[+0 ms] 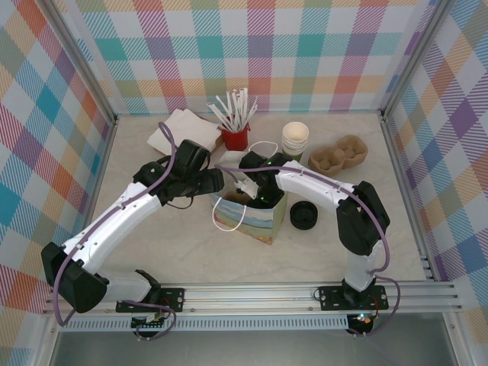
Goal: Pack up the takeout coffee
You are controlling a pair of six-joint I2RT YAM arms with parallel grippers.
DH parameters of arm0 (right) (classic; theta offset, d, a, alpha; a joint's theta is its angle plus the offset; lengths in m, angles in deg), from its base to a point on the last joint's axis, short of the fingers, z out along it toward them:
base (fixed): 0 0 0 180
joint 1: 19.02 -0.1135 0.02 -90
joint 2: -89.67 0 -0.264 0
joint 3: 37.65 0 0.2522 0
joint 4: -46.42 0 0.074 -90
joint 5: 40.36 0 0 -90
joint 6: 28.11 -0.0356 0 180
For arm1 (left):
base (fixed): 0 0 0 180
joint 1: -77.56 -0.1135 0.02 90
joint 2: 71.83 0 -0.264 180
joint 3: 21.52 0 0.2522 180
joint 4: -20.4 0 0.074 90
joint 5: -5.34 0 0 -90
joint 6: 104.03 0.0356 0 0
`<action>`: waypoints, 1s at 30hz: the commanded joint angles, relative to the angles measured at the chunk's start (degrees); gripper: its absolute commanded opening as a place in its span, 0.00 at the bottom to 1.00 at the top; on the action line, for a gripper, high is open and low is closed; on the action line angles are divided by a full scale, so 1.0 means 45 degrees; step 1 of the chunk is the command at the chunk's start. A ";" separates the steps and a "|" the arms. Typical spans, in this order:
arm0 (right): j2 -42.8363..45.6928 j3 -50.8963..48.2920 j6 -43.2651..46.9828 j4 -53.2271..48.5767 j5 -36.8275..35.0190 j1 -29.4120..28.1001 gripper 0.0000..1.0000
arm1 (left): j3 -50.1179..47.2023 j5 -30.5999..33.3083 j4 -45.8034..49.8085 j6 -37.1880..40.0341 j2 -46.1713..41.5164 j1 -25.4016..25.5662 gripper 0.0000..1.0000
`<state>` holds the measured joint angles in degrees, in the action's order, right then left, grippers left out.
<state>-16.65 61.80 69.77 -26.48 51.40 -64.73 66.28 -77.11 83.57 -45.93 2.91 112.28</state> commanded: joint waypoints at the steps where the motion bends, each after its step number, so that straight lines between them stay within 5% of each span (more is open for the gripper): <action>1: -0.0279 -0.0546 0.0378 0.0289 -0.0324 0.0080 0.73 | 0.0128 0.0197 0.0446 0.0208 0.0207 -0.0187 0.74; 30: 0.0726 0.0479 -0.0158 -0.0172 0.0456 0.0217 0.94 | 0.0324 -0.0680 0.0174 0.1061 0.0012 -0.0187 0.74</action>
<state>-15.91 62.24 69.59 -26.54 52.10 -64.23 66.32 -79.49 83.53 -42.85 3.01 112.22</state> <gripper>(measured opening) 0.933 0.740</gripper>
